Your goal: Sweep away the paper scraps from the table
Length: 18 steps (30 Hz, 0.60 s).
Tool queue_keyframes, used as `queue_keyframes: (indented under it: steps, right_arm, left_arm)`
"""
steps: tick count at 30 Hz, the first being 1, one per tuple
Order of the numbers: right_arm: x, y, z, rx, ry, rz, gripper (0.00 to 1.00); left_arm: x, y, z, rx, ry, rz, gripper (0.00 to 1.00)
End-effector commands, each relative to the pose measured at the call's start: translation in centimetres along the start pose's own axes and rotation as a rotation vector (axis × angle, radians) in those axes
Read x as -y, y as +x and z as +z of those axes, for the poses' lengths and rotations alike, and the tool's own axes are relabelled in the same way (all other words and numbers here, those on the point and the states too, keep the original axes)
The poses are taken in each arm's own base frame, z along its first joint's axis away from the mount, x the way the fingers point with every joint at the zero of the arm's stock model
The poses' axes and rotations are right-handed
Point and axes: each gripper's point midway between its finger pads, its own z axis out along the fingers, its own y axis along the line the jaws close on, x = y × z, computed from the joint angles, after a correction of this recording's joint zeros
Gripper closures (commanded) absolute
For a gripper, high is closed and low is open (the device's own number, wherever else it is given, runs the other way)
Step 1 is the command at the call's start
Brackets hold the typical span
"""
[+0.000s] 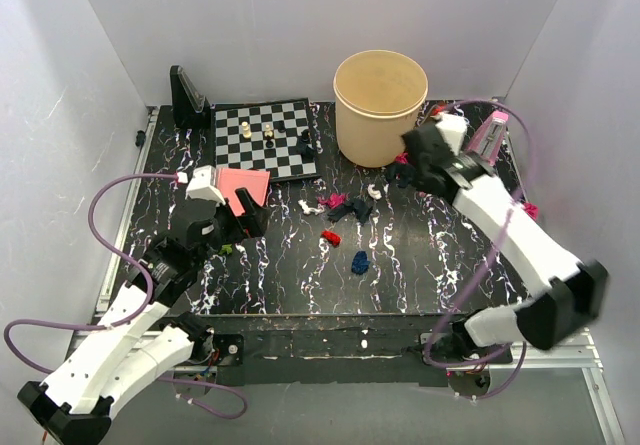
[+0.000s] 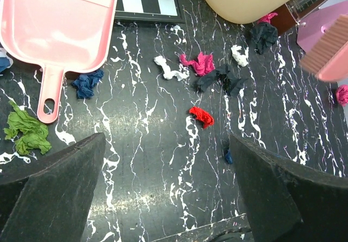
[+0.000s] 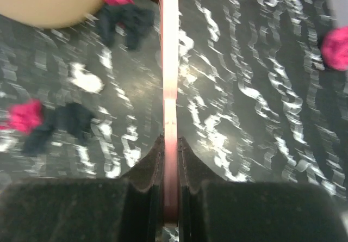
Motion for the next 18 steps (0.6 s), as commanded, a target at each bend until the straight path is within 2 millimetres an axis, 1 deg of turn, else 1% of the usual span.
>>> queue_keyframes:
  steps: [1, 2, 4, 5, 6, 7, 8, 9, 10, 14, 18]
  right_arm:
    - [-2.5, -4.1, -3.1, 0.203, -0.423, 0.254, 0.99]
    - [-2.2, -4.7, -3.6, 0.243, -0.469, 0.319, 0.99]
    - [-1.3, -4.8, -3.4, 0.269, -0.515, 0.435, 0.99]
    - [-0.8, -5.2, -3.4, 0.282, -0.545, 0.494, 0.99]
    - [-0.8, -5.1, -3.1, 0.278, -0.590, 0.535, 0.99]
    - [-1.2, -5.5, -3.5, 0.288, -0.667, 0.578, 0.99]
    - [-1.1, -5.9, -3.5, 0.297, -0.723, 0.626, 0.99]
    - [-1.3, -5.8, -3.5, 0.297, -0.778, 0.663, 0.99]
    - [-1.6, -6.1, -3.8, 0.309, -0.841, 0.692, 0.99]
    - [-2.0, -5.8, -2.0, 0.233, -0.900, 0.800, 0.99]
    - [-3.4, -6.6, -1.1, 0.199, -1.009, 0.819, 0.99]
  left_arm:
    - [-0.4, -0.1, 0.0, 0.025, -0.004, -0.004, 0.02]
    - [-0.4, -0.1, 0.1, 0.025, -0.004, -0.006, 0.02]
    - [-0.4, 0.0, 0.3, 0.022, -0.004, -0.005, 0.02]
    - [-0.3, 0.1, 0.3, 0.019, -0.002, -0.003, 0.02]
    - [-0.3, 0.1, 0.4, 0.016, -0.001, -0.003, 0.02]
    - [-0.2, 0.2, 0.5, 0.012, 0.002, -0.002, 0.02]
    - [-0.1, 0.2, 0.6, 0.011, 0.004, -0.005, 0.02]
    - [0.0, 0.3, 0.7, 0.008, 0.006, -0.004, 0.02]
    - [0.1, 0.3, 0.8, 0.006, 0.009, -0.004, 0.02]
    - [0.2, 0.3, 1.0, 0.003, 0.013, -0.004, 0.02]
    - [0.2, 0.4, 1.1, 0.005, 0.014, -0.002, 0.02]
